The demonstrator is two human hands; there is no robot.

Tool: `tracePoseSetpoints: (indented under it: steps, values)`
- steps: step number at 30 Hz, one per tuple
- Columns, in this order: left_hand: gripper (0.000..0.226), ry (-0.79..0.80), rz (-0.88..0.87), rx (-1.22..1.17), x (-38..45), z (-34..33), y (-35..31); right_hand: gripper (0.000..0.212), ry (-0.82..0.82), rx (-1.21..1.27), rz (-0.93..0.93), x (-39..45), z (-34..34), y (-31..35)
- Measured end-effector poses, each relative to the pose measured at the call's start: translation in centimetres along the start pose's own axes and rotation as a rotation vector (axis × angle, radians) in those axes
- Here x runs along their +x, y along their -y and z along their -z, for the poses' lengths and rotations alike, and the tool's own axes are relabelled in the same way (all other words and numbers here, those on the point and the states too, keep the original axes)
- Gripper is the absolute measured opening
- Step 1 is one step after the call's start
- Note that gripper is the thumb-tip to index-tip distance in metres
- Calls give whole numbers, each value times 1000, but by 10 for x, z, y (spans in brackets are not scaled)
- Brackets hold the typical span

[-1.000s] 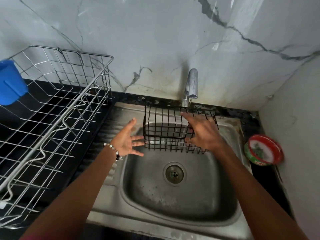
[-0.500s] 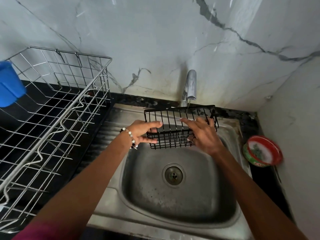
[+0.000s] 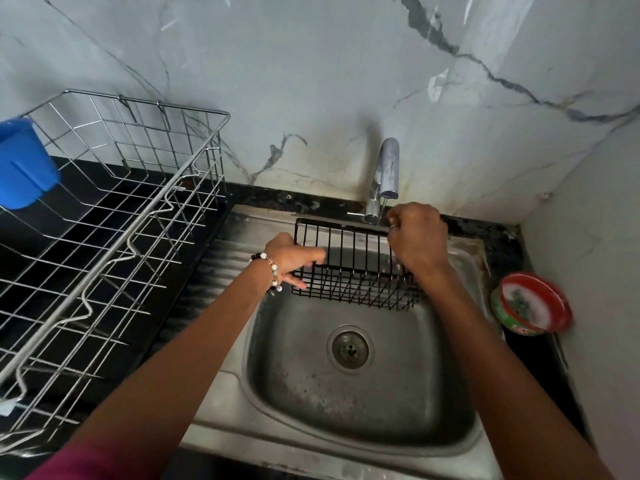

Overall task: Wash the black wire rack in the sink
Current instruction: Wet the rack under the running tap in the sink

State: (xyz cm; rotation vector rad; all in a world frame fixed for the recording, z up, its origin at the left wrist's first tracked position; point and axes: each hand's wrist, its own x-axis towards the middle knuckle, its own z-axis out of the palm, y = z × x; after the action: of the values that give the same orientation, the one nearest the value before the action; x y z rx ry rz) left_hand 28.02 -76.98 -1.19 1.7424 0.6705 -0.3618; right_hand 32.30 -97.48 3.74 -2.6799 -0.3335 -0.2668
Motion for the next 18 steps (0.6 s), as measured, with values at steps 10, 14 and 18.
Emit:
tracePoseSetpoints:
  steps: [10, 14, 18]
  values:
    - [41, 22, -105, 374, -7, -15, -11, 27, 610, 1271, -611, 20, 24, 13]
    - [38, 24, -135, 412, -6, -14, -22, 26, 582, 1082, -591, 25, 27, 4]
    - [31, -9, -169, 484, -9, -18, -31, 27, 611, 1123, -560, 27, 30, 9]
